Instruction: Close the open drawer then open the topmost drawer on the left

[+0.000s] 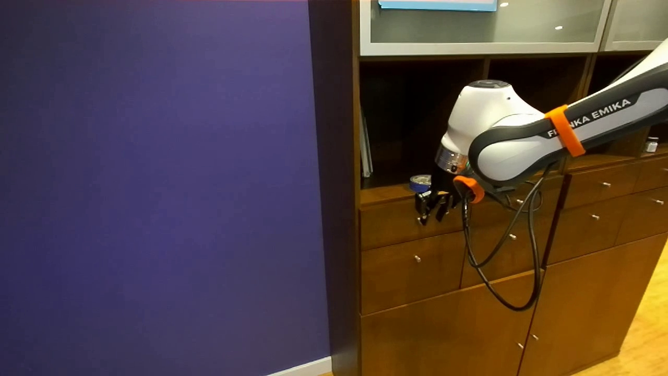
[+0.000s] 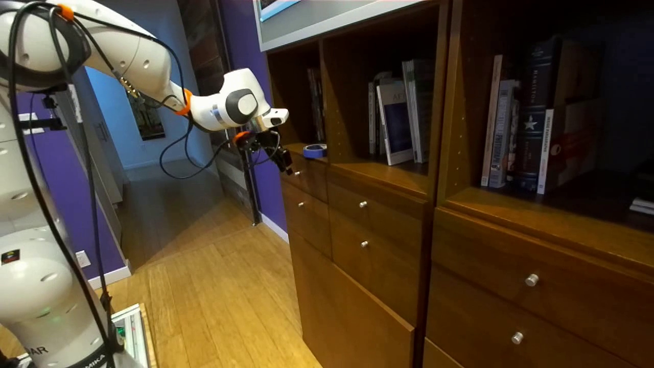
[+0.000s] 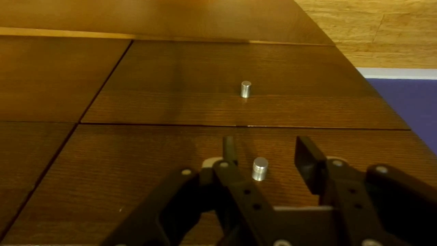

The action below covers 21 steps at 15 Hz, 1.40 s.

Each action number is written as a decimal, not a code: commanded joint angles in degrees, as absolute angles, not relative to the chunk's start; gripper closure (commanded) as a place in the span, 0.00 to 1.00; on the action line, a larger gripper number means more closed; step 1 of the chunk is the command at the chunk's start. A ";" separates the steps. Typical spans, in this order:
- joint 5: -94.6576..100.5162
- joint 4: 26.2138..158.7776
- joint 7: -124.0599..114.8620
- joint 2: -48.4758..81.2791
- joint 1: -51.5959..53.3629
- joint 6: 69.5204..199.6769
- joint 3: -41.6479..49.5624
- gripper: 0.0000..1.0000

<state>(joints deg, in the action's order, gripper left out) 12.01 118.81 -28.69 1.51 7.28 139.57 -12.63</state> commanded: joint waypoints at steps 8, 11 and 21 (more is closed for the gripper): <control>19.34 112.75 -36.85 7.97 11.27 141.10 -9.29 0.40; 19.62 111.85 -37.78 9.25 11.85 141.13 -8.36 0.52; 16.61 115.61 -33.63 5.81 12.33 136.47 -7.83 0.96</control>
